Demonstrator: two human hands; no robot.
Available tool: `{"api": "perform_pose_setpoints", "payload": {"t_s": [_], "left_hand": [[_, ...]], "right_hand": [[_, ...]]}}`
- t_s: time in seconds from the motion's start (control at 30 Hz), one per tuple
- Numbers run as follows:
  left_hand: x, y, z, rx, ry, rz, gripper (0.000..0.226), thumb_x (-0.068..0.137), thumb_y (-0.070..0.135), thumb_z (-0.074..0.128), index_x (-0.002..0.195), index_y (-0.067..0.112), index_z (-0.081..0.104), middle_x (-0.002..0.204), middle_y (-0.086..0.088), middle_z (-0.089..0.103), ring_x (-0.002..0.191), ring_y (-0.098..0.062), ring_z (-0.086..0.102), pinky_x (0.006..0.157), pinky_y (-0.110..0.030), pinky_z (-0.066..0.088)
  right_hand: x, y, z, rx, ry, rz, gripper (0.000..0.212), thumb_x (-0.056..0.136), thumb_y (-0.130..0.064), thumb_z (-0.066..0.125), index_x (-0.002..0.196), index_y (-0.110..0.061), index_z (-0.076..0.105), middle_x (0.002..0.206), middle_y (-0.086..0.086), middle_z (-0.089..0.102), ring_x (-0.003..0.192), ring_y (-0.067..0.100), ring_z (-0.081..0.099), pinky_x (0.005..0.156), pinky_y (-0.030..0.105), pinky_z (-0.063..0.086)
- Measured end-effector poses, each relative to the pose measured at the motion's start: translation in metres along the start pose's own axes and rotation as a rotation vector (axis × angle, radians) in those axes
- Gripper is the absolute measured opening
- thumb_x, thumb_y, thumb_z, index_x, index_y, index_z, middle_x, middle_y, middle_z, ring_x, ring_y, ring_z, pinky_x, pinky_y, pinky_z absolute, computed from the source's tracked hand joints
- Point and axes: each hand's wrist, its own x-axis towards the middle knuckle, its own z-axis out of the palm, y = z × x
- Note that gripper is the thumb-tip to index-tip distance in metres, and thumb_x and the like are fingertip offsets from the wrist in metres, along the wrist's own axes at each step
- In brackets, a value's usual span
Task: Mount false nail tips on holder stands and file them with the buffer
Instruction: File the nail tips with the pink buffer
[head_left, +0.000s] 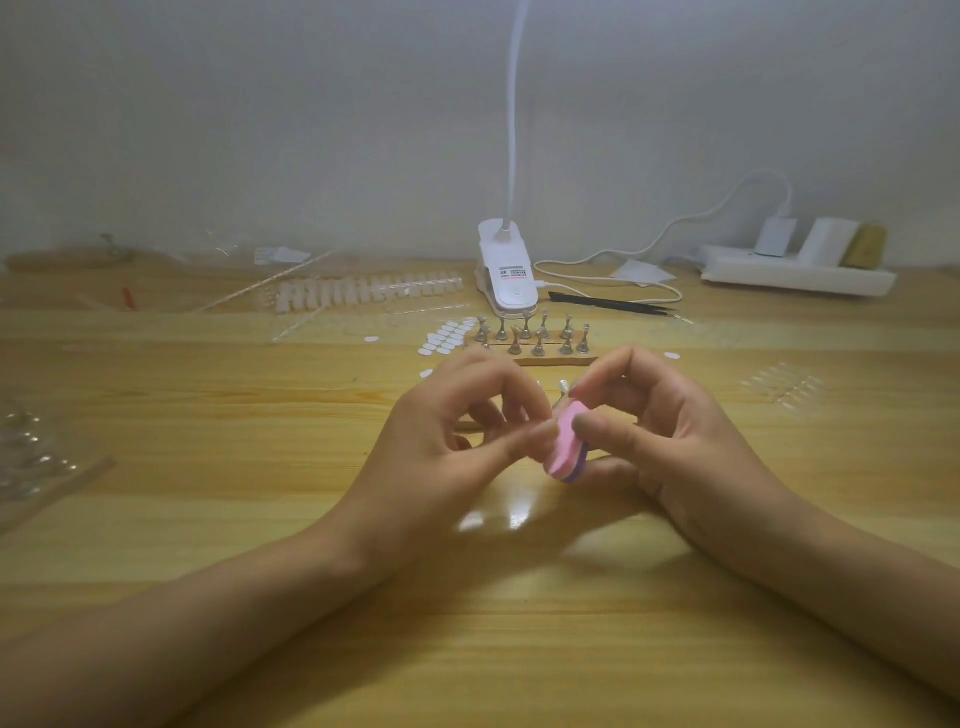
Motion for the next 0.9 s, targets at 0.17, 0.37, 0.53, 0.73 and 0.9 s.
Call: {"api": "perform_pose_setpoints", "payload": {"t_s": [0.17,0.37,0.53,0.73,0.9], "left_hand": [[-0.0009,0.0021,0.0016,0.027,-0.071,0.020,0.009,0.080,0.032,0.073,0.078,0.026,0.067,0.091,0.007,0.056,0.075,-0.008,0.056,0.060,-0.018,0.044],[0.0008,-0.0008,0.0001,0.017,-0.015,0.016,0.012,0.081,0.031,0.073,0.079,0.021,0.066,0.088,0.006,0.058,0.077,-0.008,0.057,0.069,-0.023,0.048],[0.0013,-0.0020,-0.0015,-0.009,0.024,0.007,0.011,0.081,0.028,0.072,0.080,0.018,0.068,0.088,0.001,0.059,0.075,-0.010,0.056,0.072,-0.023,0.047],[0.0010,-0.0014,-0.0005,-0.006,-0.009,0.005,0.008,0.080,0.028,0.072,0.079,0.022,0.068,0.088,0.001,0.058,0.075,-0.009,0.055,0.072,-0.020,0.046],[0.0010,-0.0020,-0.0010,-0.003,0.001,0.002,0.009,0.080,0.029,0.072,0.078,0.023,0.067,0.087,0.004,0.058,0.075,-0.008,0.056,0.070,-0.021,0.048]], "right_hand": [[0.0005,-0.0006,-0.0031,-0.020,0.134,-0.026,0.029,0.075,-0.022,0.084,0.095,-0.017,0.064,0.088,0.007,0.069,0.076,0.017,0.072,0.061,0.029,0.059],[-0.0017,-0.0013,0.0006,-0.088,0.027,-0.025,0.036,0.080,-0.021,0.082,0.111,-0.017,0.063,0.097,0.012,0.070,0.085,0.028,0.074,0.066,0.033,0.061],[-0.0012,-0.0004,-0.0021,-0.021,0.014,-0.002,0.037,0.078,-0.021,0.078,0.112,-0.017,0.063,0.097,0.011,0.070,0.085,0.029,0.075,0.067,0.033,0.061],[0.0018,0.0011,-0.0051,0.035,0.127,-0.044,0.042,0.079,-0.017,0.077,0.118,-0.013,0.060,0.092,0.009,0.070,0.081,0.024,0.074,0.071,0.031,0.060],[0.0002,0.0028,-0.0013,-0.047,0.013,-0.047,0.044,0.081,-0.018,0.075,0.123,-0.016,0.060,0.098,0.011,0.069,0.083,0.028,0.074,0.072,0.033,0.060]]}}
